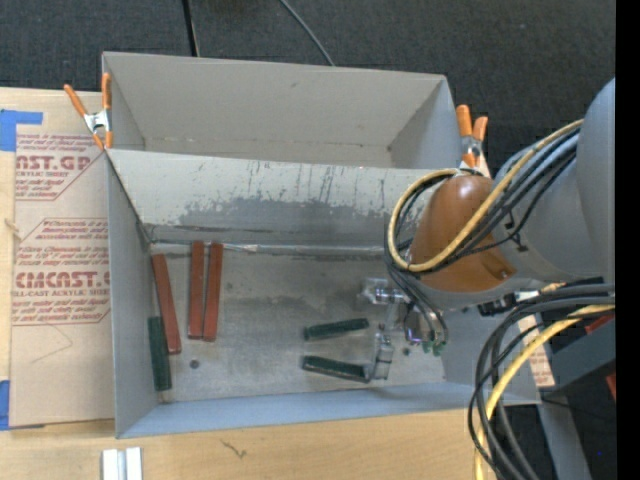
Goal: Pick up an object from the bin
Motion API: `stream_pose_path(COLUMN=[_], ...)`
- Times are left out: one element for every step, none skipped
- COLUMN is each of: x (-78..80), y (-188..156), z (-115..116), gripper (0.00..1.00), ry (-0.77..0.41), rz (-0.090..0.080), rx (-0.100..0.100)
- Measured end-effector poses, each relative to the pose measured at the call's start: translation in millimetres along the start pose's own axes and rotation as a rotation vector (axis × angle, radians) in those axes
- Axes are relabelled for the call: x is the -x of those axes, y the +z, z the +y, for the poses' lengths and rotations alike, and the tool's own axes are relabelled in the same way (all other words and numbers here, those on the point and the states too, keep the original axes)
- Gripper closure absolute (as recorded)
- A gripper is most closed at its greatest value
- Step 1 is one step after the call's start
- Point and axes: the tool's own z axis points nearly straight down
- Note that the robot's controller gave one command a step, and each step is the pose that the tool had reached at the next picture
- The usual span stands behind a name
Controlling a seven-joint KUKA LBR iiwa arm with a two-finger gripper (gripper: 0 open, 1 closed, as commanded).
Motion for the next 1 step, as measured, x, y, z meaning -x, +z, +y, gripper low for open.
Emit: stream_pose_path(x=[-20.4], y=[-0.6], z=[79.9], gripper=[1.00], ry=[-0.055], rz=[-0.001], rx=[0.000])
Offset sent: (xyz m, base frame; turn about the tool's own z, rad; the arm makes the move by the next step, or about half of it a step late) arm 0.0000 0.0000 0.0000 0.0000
